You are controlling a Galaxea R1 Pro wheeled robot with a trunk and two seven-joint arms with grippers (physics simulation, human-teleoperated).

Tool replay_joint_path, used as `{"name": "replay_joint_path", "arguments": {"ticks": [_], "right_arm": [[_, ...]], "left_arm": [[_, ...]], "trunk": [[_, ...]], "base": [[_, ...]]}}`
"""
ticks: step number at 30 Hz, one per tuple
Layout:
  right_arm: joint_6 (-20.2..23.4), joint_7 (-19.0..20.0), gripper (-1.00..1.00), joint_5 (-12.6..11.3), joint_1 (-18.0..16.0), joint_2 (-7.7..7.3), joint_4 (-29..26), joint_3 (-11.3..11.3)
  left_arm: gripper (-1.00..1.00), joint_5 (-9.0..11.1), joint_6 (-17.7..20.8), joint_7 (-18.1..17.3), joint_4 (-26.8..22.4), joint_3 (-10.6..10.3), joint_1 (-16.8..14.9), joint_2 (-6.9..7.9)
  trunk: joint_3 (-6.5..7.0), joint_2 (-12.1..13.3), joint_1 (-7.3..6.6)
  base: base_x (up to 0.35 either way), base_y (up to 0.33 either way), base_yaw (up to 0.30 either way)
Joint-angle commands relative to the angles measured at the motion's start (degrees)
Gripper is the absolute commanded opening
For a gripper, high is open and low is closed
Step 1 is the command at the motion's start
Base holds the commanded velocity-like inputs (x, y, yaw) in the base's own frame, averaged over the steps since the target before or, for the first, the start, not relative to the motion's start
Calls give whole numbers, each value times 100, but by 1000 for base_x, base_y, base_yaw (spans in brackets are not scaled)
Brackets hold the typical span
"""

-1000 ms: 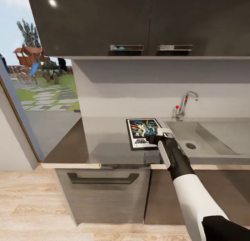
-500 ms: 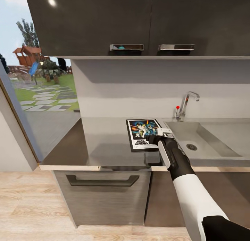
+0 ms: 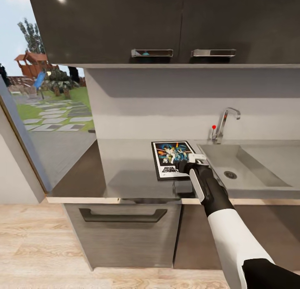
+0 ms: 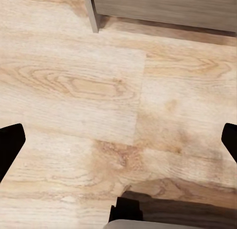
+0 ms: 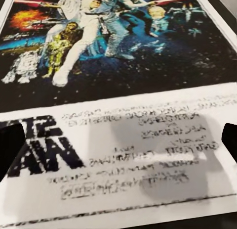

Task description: Pick up the poster from the kitchen countertop and hang it on one of the wall nails in the kitchen.

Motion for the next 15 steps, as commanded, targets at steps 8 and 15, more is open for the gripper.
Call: {"name": "replay_joint_path", "arguments": {"ticks": [8, 15], "right_arm": [[22, -44, 100, -46, -4, 0, -5, 7], [22, -45, 100, -46, -4, 0, -5, 2]], "left_arm": [[100, 5, -9, -9, -7, 6, 2, -1], [100, 5, -9, -7, -8, 6, 2, -1]], "trunk": [[-77, -3, 0], [-136, -3, 0]], "base": [[0, 0, 0], [0, 0, 0]]}}
